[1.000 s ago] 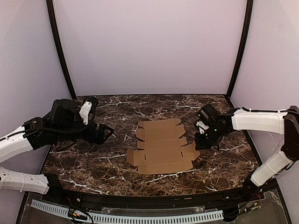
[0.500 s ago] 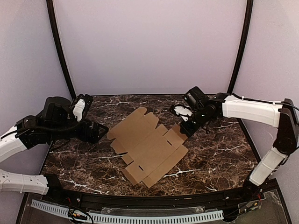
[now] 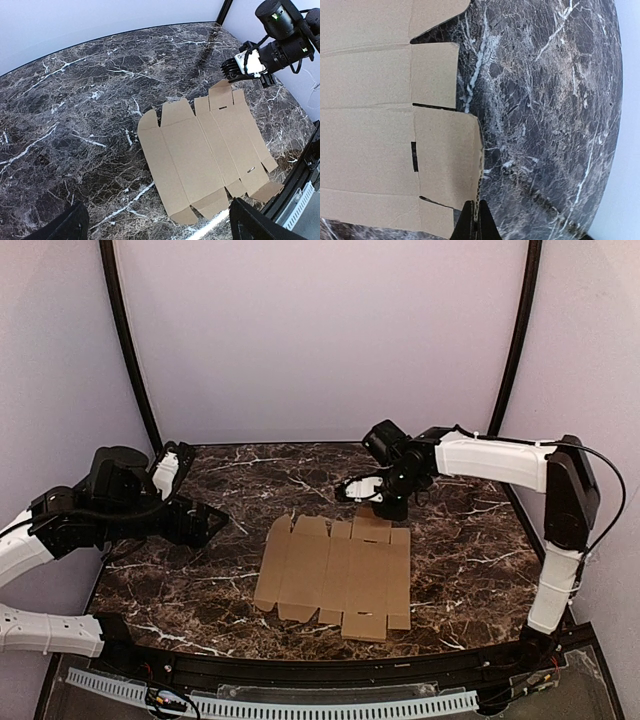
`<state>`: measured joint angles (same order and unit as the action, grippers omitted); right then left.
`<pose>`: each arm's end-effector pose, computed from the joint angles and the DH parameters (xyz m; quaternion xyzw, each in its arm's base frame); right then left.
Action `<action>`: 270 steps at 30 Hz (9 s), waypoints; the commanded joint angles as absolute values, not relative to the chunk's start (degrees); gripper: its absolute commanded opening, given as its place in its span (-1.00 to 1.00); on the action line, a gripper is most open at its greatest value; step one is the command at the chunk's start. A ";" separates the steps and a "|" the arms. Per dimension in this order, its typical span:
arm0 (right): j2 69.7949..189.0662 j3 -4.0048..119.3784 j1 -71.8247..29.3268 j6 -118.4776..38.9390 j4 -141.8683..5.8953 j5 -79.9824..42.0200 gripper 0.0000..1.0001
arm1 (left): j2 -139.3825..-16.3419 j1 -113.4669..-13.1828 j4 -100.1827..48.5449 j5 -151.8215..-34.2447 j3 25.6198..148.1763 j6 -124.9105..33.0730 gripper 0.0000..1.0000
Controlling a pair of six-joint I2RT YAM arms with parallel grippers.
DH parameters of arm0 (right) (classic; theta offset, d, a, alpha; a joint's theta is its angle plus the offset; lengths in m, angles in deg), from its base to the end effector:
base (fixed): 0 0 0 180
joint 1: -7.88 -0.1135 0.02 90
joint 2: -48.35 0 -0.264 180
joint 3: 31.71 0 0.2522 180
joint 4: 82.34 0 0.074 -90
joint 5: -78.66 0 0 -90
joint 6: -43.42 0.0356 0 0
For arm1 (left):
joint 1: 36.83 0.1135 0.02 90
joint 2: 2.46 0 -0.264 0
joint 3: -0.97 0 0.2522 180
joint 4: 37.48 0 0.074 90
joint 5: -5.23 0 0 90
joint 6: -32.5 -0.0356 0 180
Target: Fold the paper box
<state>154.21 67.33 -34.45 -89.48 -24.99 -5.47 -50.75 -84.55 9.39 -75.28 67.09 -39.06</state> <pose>0.2909 0.2601 0.2390 -0.6507 0.7241 -0.0510 0.2230 0.1253 -0.1291 0.3348 0.1765 0.8416 -0.2162 0.4625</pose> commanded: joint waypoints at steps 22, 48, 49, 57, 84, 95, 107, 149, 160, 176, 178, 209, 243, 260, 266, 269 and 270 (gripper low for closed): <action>161.99 66.71 -45.86 -132.45 -45.32 0.35 -0.70 | -51.41 -84.15 7.95 -77.04 65.88 -37.61 0.97; 133.77 53.20 -39.42 -67.90 -47.31 24.62 0.97 | -78.79 -83.97 -0.20 -84.03 79.62 -45.71 0.97; 132.26 51.91 -38.53 -63.83 -45.82 23.10 0.97 | -82.21 -83.88 -0.09 -84.45 81.78 -46.53 0.96; 118.75 40.52 -36.76 -48.15 -41.55 11.36 0.97 | -101.09 -83.12 2.65 -91.78 96.27 -51.28 0.80; 110.31 33.11 -36.59 -39.64 -39.33 5.94 0.97 | -127.69 -82.62 10.12 -90.48 116.77 -52.34 -0.20; 110.09 32.94 -36.59 -38.76 -39.20 5.63 0.97 | -129.64 -82.32 10.33 -89.87 117.51 -53.61 -0.87; 109.04 33.27 -36.10 -41.49 -38.30 2.65 0.97 | -124.99 -82.26 7.53 -89.54 114.00 -55.33 -0.99; 125.01 31.67 -18.04 -44.60 -44.05 -52.39 0.04 | -84.98 -80.16 -56.04 -104.94 53.52 -56.95 -0.99; 123.35 30.57 -20.74 -43.74 -44.86 -57.31 -0.32 | -82.22 -80.07 -57.02 -102.30 50.76 -56.84 -0.99; 123.07 31.19 -25.25 -42.06 -44.33 -54.07 -1.00 | -77.46 -79.82 -57.63 -100.36 46.93 -56.66 -0.99; 122.88 31.86 -25.74 -41.93 -44.00 -53.47 -1.00 | -76.95 -79.78 -57.60 -100.08 46.54 -56.64 -0.99; 131.69 47.68 -45.81 -53.10 -36.29 -13.33 -1.00 | -68.69 -79.76 -30.80 -98.44 62.31 -42.18 -0.23; 133.30 46.26 -53.96 -53.74 -41.67 3.83 -1.00 | -87.78 -80.24 -19.43 -103.15 73.80 -39.41 -0.87; 133.08 45.78 -54.55 -52.08 -42.75 2.98 -1.00 | -91.97 -83.62 -22.36 -105.30 76.88 -37.22 -0.90; 132.90 45.39 -55.70 -51.99 -43.09 2.32 -1.00 | -93.78 -83.67 -25.13 -104.21 77.34 -35.86 -0.91; 132.90 44.92 -56.35 -51.95 -43.29 1.74 -1.00 | -94.31 -83.67 -26.50 -102.65 77.19 -34.82 -0.94; 132.86 44.74 -56.53 -51.95 -43.32 1.49 -1.00 | -94.35 -83.67 -26.95 -102.23 77.07 -34.29 -0.94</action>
